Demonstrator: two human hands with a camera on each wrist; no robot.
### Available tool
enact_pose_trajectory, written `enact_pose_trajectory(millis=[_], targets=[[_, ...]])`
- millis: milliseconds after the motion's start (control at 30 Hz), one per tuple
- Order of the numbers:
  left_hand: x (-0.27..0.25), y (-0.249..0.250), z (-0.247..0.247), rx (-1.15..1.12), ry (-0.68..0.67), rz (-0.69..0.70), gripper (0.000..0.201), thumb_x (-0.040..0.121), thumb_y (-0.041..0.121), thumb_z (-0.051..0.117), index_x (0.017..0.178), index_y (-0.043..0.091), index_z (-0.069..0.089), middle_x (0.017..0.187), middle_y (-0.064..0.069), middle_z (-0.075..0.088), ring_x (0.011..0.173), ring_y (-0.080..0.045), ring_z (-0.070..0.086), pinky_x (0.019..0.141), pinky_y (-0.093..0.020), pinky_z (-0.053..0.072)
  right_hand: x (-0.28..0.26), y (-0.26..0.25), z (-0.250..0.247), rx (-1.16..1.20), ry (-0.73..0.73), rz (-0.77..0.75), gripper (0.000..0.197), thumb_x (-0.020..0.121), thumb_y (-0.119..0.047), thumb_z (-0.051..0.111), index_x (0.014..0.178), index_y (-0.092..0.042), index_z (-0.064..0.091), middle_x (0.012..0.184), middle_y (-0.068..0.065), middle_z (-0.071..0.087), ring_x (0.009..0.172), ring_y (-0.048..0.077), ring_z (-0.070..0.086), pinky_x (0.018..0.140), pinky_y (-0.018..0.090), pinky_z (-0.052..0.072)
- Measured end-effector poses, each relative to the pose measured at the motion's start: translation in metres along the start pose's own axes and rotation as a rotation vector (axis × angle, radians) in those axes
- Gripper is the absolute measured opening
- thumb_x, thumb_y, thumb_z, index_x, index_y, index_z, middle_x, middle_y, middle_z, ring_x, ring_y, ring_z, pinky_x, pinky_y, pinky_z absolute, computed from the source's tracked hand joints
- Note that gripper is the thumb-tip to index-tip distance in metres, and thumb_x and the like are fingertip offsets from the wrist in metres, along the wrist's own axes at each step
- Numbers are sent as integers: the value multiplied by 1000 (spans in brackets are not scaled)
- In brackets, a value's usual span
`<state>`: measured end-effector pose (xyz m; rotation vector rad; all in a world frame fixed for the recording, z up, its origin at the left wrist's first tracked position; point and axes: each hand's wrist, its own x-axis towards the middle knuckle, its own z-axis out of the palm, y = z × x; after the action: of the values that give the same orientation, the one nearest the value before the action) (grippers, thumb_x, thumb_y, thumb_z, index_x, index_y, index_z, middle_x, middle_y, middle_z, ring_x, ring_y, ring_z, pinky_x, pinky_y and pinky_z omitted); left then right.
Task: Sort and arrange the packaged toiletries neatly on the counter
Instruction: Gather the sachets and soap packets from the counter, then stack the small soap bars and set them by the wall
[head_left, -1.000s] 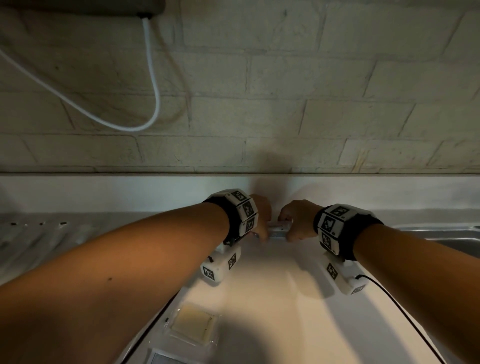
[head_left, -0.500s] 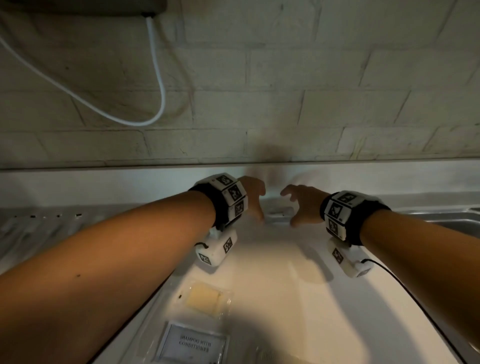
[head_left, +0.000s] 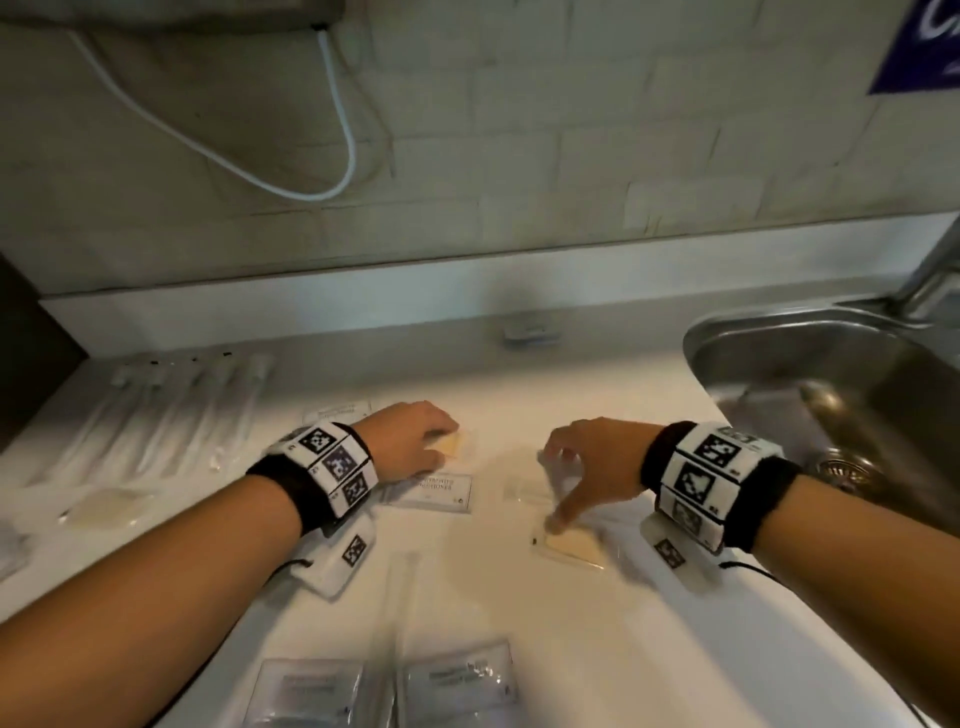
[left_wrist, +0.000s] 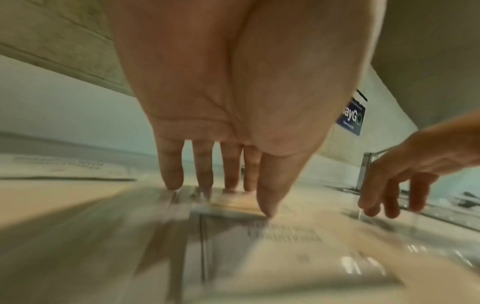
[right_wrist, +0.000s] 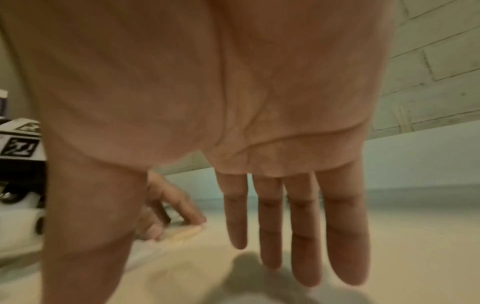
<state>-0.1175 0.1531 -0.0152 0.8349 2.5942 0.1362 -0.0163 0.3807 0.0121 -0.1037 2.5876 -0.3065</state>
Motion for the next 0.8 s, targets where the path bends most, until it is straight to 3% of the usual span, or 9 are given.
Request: enact_pose_trajectory(millis=[67,133,267,367,433,533,600,667,800], targets=[[-7,0,13,-24,77,-37,53,90,33,65,140,23,52,134,-3,52,122,-23,51,103,-33,41,-11,-5,21,-38,14,51,83,63,-56,79,133,-23,46,126,-2,50,111,19,54,96,35,48],[-12,1,21,-74,120,-84,56,84,37,72,136,22,55,120,-1,55,111,-22,55,98,-34,45,-18,-11,34,-105,43,72,71,70,-50,76,127,-18,49,124,2,49,111,22,53,96,37,49],[-26,0,29,-320,162,-170,51,72,28,84,117,22,63,98,7,58,88,-13,56,78,-25,46,-27,-19,47,-38,110,117,38,83,-25,66,118,-12,57,113,5,63,104,22,59,91,33,52],[-42,2,31,-431,237,-163,33,72,18,81,103,21,70,83,8,61,77,-12,58,67,-22,44,-30,-17,53,43,169,134,25,82,-22,65,106,-16,61,105,3,66,97,23,61,85,32,51],[-56,7,32,-506,285,-135,25,78,15,75,103,20,73,87,4,67,81,-14,61,71,-26,50,-31,-15,56,81,173,145,13,81,-20,65,94,-20,63,93,-4,64,91,21,59,78,28,48],[-78,10,30,-740,293,-106,22,89,17,69,110,17,74,109,1,71,98,-15,65,81,-26,51,-33,-17,61,132,163,145,7,79,-15,63,83,-21,62,81,-7,58,85,19,58,67,22,43],[-92,12,30,-911,229,-96,23,92,18,67,114,18,72,115,-1,72,105,-20,67,84,-27,53,-36,-21,63,138,203,158,14,80,-19,65,94,-19,64,94,1,59,92,23,60,70,25,46],[-104,16,29,-1136,131,-117,24,93,16,64,117,17,70,112,-13,73,101,-33,70,88,-46,57,-38,-25,65,135,251,185,27,83,-22,63,109,-17,60,108,6,57,101,27,58,75,28,46],[-124,22,34,-1314,14,-124,27,97,11,58,123,8,59,112,-28,69,87,-41,71,79,-56,59,-40,-28,66,146,232,209,37,80,-18,66,116,-13,57,112,9,64,101,26,61,80,30,51]])
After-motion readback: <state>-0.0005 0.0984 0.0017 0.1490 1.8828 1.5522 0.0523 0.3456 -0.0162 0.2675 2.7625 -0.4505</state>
